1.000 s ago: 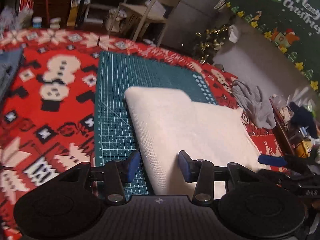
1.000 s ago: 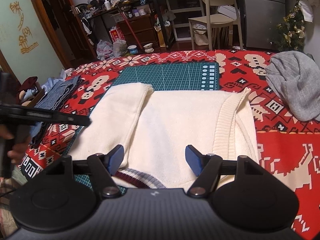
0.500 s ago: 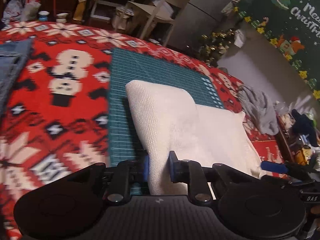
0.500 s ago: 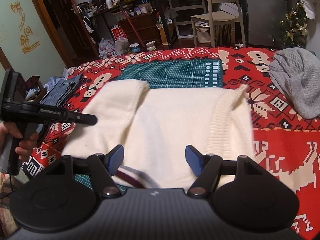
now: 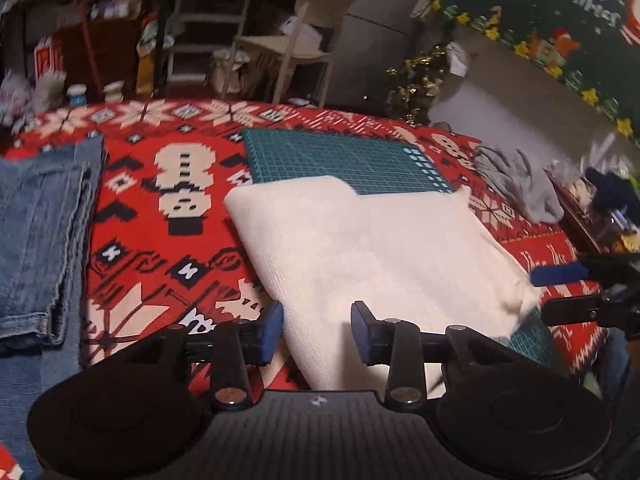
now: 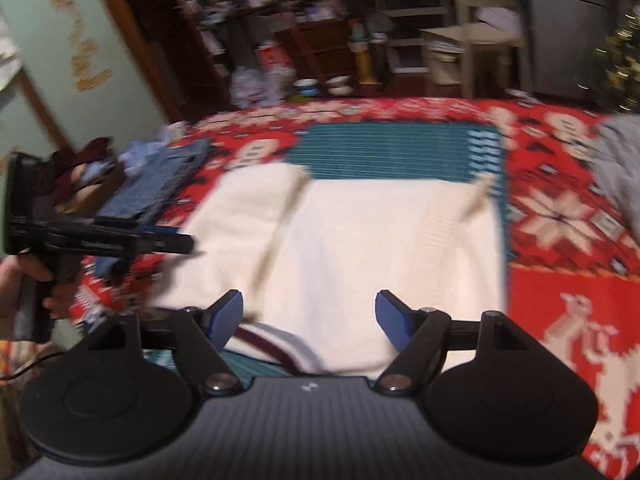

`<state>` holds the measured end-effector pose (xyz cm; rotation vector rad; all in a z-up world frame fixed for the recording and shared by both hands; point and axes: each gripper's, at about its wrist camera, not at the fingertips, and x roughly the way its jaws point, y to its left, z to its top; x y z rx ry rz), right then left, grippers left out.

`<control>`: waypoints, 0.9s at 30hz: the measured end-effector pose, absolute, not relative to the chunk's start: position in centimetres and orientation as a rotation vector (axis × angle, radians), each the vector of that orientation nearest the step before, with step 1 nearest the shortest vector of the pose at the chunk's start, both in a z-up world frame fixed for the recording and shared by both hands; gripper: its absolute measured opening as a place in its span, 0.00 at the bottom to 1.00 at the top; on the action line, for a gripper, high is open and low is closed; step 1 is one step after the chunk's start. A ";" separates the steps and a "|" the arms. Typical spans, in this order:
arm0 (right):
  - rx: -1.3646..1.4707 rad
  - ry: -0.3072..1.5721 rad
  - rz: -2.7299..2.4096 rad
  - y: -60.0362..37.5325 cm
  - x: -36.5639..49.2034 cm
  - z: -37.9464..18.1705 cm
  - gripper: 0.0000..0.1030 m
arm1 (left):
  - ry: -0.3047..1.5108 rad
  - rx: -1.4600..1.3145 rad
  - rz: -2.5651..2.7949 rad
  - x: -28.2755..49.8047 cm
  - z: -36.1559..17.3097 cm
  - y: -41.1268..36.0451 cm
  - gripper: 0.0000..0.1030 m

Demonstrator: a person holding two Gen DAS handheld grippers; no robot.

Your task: Fold clothes

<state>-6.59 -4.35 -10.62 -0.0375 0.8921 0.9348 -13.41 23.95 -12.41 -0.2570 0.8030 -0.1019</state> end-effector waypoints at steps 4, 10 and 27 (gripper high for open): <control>-0.001 0.969 1.001 -1.4 -5.8 -11.9 0.59 | 0.779 -0.199 -0.133 -14.8 -11.5 23.1 0.21; -0.021 1.041 1.064 2.0 -5.6 -14.4 0.30 | 0.787 -0.141 -0.202 -15.9 -11.8 22.0 0.21; 0.116 1.032 1.019 -1.5 -6.1 -13.2 0.14 | 0.782 -0.176 -0.226 -15.9 -11.8 21.2 0.21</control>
